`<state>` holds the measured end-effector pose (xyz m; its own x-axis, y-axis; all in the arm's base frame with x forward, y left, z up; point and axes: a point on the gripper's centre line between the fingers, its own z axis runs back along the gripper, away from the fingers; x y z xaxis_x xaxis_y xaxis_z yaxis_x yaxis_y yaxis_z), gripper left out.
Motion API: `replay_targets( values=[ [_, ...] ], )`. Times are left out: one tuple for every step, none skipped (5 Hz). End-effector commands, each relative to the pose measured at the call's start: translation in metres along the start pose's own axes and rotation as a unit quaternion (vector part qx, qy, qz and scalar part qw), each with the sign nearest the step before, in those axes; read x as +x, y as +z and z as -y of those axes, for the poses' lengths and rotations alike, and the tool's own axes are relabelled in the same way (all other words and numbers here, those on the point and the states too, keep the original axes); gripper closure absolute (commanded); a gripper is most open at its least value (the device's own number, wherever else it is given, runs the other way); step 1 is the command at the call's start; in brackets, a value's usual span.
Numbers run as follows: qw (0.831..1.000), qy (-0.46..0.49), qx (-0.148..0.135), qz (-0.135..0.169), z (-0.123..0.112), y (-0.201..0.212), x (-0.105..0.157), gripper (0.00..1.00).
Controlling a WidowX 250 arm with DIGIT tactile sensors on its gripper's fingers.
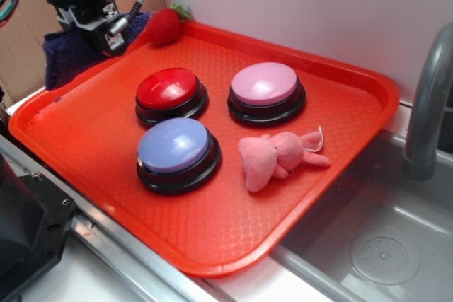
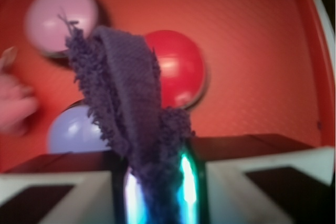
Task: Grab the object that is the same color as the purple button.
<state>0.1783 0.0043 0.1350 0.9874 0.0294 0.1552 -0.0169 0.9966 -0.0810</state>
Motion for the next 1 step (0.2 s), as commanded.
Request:
replay_targets(
  values=[
    [0.999, 0.028, -0.013, 0.012, -0.0151, 0.0038, -0.0117, 1.0]
  ],
)
